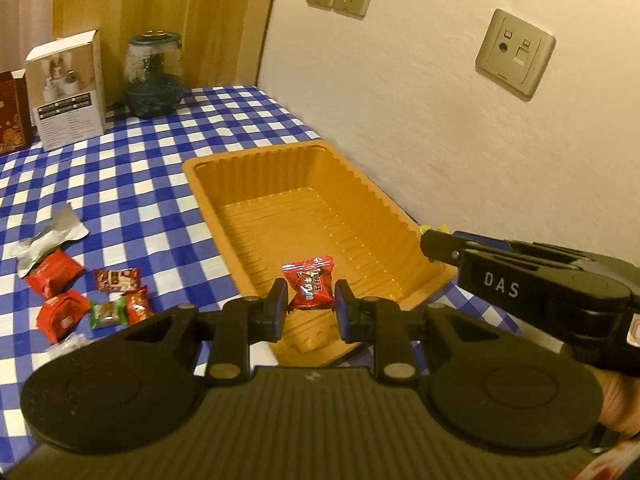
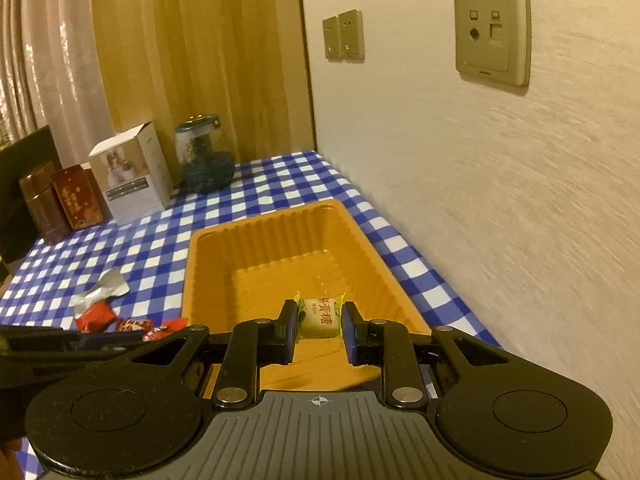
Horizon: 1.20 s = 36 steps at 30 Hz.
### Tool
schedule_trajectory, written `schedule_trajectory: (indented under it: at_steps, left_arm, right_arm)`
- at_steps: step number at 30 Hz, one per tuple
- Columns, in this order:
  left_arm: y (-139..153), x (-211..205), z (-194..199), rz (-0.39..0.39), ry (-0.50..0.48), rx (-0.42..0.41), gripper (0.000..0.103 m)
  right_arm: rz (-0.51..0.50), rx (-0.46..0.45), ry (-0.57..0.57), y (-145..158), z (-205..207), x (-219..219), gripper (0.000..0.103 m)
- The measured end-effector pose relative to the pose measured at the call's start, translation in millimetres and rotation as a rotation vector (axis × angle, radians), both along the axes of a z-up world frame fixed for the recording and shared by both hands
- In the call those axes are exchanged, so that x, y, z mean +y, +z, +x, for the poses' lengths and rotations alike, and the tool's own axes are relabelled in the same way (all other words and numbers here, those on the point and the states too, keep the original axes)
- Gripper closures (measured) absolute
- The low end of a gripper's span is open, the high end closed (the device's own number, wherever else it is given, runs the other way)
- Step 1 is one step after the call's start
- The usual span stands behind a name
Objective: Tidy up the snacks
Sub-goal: 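Carry both candies into the orange tray and open both grippers, then withdraw both open grippers from the tray back over the table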
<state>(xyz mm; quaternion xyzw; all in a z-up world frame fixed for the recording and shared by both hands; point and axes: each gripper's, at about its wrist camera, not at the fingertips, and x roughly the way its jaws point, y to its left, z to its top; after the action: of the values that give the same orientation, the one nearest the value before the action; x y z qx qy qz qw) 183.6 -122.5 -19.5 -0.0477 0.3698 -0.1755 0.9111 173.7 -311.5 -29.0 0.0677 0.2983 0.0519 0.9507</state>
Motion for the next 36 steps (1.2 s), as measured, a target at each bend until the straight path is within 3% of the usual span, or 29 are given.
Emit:
schedule_trajectory:
  at_steps: [10,13,32,34,35,36]
  left_arm:
    - [-11.2,-14.8,21.7,0.014,-0.006,0.003,0.08]
    - [-15.1,-11.3,25.2,0.006,0.01,0.01,0.073]
    - [-21.1,35.1,-1.6,0.007,0.097,0.027,0.073]
    - [-21.8,38.0,-3.0,0.008,0.103,0.026,0.072]
    - [-22.5,39.1,-4.0,0.01,0.105,0.027,0.072]
    - [-23.2,40.6,-5.1,0.011,0.108,0.027,0.072]
  right_arm:
    - [0.015,0.008,-0.017,-6.5,14.5,-11.2,0.079]
    - [0.02,0.018,-0.021,-8.3,16.6,-11.1,0.079]
    - [0.052,0.029,-0.003,-10.1,26.6,-1.1,0.079]
    - [0.096,0.034,0.009,-10.9,30.4,-2.9,0.062]
    - [0.123,0.042,0.009,-11.3,32.7,-4.7,0.038]
    - [0.149,0.041,-0.001,-11.7,33.6,-7.4,0.032]
